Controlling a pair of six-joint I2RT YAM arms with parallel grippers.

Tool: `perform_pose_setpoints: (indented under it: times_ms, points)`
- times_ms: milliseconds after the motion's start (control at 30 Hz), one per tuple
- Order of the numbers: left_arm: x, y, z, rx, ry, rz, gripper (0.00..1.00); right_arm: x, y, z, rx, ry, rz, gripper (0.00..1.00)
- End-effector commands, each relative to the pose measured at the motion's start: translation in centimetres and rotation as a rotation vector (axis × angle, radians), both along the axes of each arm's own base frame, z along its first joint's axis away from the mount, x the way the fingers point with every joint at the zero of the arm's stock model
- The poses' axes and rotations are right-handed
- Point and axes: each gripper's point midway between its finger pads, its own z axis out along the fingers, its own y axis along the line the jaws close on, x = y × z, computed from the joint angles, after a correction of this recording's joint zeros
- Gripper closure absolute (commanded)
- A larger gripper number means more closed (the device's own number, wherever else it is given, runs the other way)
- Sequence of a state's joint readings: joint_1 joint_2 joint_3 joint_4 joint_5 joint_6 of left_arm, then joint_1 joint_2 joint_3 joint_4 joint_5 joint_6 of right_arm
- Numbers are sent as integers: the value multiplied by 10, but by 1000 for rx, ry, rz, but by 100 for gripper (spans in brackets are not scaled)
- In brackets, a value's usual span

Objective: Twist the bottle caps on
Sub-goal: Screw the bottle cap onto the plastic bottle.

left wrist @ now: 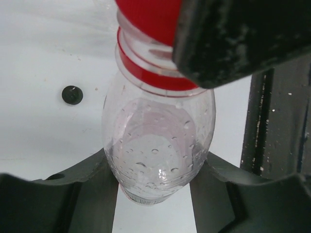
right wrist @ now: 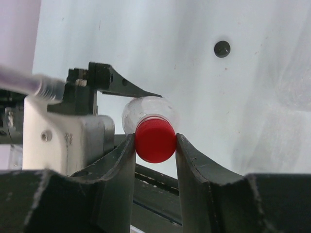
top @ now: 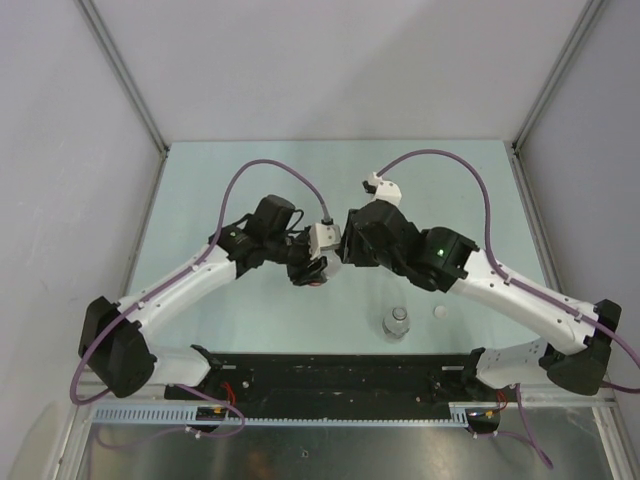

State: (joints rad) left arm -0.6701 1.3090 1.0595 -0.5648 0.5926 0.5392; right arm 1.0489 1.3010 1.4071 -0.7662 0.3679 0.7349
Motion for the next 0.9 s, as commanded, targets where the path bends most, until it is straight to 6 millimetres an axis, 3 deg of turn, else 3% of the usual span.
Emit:
perform_pose_setpoints:
  times_ms: [0,133,367,533,667,767,867]
  points:
    - [15,-47,78,-289,-223,-76,45,-9,21,-20,98,170,-56,60]
    - [7,-45,68,-289,-227,-119,45,-5,32,-1,159,112,-11,54]
    - [-12,-37,44,-273,-209,-179,45,-5,28,13,153,37,31,47]
    - [-11,-35,37,-264,-162,-148,45,-12,29,19,102,-35,114,29]
    - [-5,-33,43,-288,-124,-131,45,-21,25,28,30,-142,204,4]
    - [-2,-29,46,-311,-101,-139,46,-33,22,40,-14,-239,314,1]
    - [0,-25,49,-330,-105,-158,46,-59,28,52,-7,-325,542,1]
